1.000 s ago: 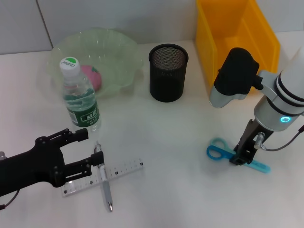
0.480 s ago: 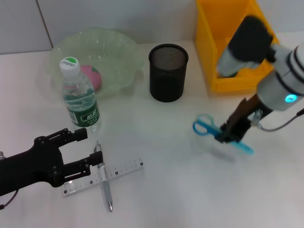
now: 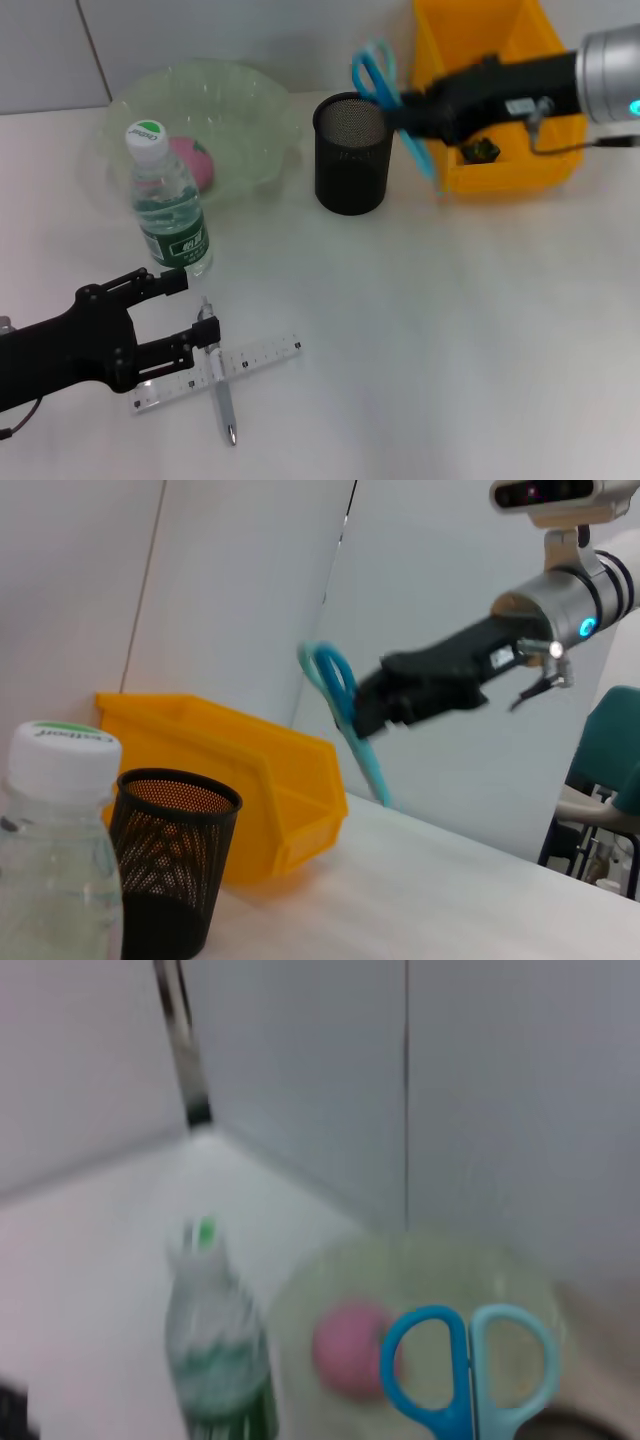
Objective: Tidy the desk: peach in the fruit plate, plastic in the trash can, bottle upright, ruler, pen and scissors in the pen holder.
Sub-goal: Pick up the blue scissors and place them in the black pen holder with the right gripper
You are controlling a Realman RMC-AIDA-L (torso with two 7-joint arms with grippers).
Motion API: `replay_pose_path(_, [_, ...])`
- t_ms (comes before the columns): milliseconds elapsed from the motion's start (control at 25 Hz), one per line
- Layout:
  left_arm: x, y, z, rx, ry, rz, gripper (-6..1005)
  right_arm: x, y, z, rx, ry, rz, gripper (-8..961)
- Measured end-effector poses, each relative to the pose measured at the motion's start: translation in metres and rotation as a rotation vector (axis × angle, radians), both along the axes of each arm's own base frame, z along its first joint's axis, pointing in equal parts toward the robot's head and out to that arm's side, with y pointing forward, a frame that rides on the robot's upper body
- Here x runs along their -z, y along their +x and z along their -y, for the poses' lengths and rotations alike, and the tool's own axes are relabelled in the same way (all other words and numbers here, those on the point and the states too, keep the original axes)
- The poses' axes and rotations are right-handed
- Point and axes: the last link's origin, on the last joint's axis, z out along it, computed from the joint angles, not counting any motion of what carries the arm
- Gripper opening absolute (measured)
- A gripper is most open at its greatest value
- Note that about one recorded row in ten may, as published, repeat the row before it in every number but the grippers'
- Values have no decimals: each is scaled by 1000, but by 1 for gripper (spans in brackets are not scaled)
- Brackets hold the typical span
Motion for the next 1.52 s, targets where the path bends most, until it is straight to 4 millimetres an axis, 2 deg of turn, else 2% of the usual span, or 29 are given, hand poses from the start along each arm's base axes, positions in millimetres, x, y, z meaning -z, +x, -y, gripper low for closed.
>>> replay_pose_path(40, [0, 1, 0, 3, -1, 1, 796, 4, -2, -6, -45, 45, -66, 228])
replay_pose_path(240, [1, 2, 0, 7, -5, 2, 797, 19, -4, -19, -121, 120, -149, 228])
replay_pose_path(400, [0, 1, 0, 1, -6, 5, 797, 39, -4, -28, -180, 183, -167, 228])
replay_pose_path(440, [0, 1, -1, 0, -8, 6, 797, 49, -4, -32, -189, 228, -179, 228])
replay_pose_path(640, [0, 1, -3, -15, -13, 9, 797, 64, 2, -40, -188, 313, -191, 228])
replay_pose_path(1040, [0, 3, -5, -21, -17, 13, 797, 76, 25, -49, -93, 402, -246, 228])
replay_pose_path(1520, [-1, 2, -7, -28, -7, 17, 797, 84, 47, -42, -48, 407, -233, 227])
